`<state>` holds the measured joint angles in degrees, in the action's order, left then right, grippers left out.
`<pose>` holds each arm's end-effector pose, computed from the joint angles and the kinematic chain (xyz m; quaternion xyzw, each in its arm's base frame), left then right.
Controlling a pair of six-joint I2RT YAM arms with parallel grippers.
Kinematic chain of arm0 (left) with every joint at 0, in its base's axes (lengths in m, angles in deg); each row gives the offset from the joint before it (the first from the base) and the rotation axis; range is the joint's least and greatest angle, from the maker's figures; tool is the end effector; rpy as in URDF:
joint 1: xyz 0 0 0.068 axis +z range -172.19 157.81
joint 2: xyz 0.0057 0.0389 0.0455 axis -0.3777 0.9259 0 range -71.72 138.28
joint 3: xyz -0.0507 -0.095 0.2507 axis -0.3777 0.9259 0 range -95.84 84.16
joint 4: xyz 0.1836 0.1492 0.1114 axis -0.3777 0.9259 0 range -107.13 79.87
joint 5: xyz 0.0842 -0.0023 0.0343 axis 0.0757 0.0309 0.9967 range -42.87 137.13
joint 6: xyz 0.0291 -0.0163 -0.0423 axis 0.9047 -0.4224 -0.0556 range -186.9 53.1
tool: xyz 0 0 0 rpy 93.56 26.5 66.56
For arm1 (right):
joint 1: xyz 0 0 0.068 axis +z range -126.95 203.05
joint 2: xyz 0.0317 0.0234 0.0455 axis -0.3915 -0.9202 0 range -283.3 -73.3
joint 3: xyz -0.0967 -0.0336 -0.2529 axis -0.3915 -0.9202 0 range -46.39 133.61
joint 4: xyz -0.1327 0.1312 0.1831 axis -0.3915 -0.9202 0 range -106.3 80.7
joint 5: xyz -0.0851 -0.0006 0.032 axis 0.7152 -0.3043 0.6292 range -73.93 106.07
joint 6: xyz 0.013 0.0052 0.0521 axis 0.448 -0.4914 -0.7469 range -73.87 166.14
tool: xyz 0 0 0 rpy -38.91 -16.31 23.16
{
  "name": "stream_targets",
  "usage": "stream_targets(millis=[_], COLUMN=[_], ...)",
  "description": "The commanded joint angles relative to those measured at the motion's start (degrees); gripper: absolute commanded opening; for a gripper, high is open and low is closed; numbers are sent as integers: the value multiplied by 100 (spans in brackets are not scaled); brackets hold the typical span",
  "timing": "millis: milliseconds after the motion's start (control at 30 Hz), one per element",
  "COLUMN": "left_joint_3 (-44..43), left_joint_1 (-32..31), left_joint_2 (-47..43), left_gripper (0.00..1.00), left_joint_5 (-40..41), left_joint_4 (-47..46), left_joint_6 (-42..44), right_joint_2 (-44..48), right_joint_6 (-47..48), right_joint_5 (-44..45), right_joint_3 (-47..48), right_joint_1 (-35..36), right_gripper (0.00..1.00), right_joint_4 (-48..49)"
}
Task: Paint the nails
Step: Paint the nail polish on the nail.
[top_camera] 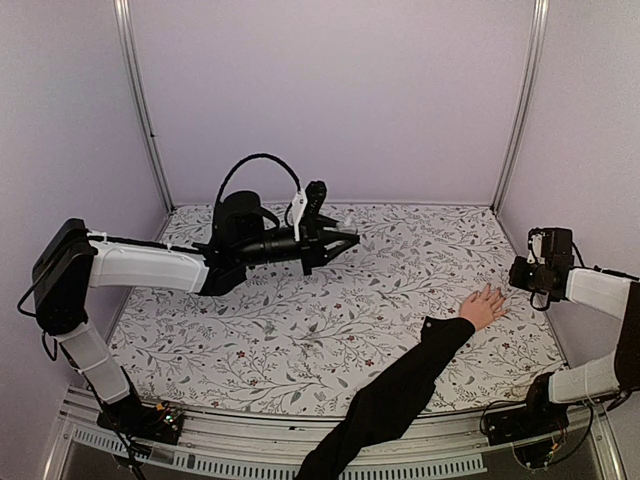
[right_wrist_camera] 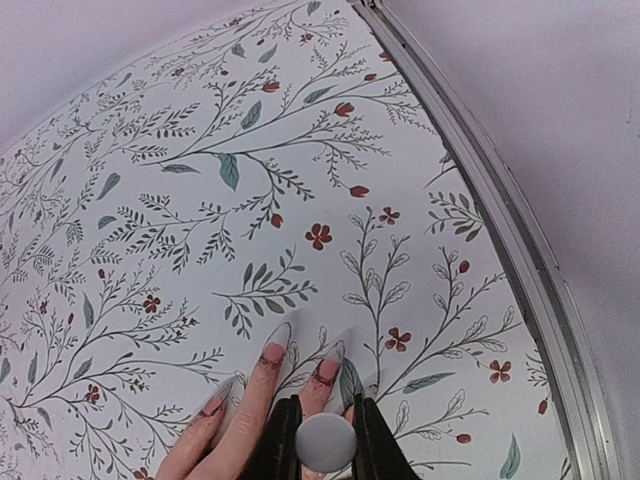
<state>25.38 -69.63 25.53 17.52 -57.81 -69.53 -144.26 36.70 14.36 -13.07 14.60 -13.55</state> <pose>0.2490 -0.2972 0.2741 0.4257 0.5496 -0.4553 0.5563 0.2436 -0.0350 0.1878 0.1359 0.9029 0.0172 0.4074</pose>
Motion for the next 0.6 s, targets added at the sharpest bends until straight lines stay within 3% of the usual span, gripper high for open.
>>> stream_targets(millis=[0, 333, 567], left_joint_3=[-177, -142, -159], left_joint_1=[68, 68, 67], left_joint_2=[124, 107, 219], left_gripper=[0, 0, 0], left_joint_5=[-89, -61, -123], left_joint_4=[-25, -51, -223], left_joint_6=[-9, -6, -98], right_joint_2=[149, 27, 653], right_joint_6=[-27, -113, -456], right_joint_5=[106, 137, 324], right_joint_3=[-36, 134, 104], right_joint_1=[-43, -43, -43], right_gripper=[0, 0, 0], right_joint_4=[-36, -427, -751])
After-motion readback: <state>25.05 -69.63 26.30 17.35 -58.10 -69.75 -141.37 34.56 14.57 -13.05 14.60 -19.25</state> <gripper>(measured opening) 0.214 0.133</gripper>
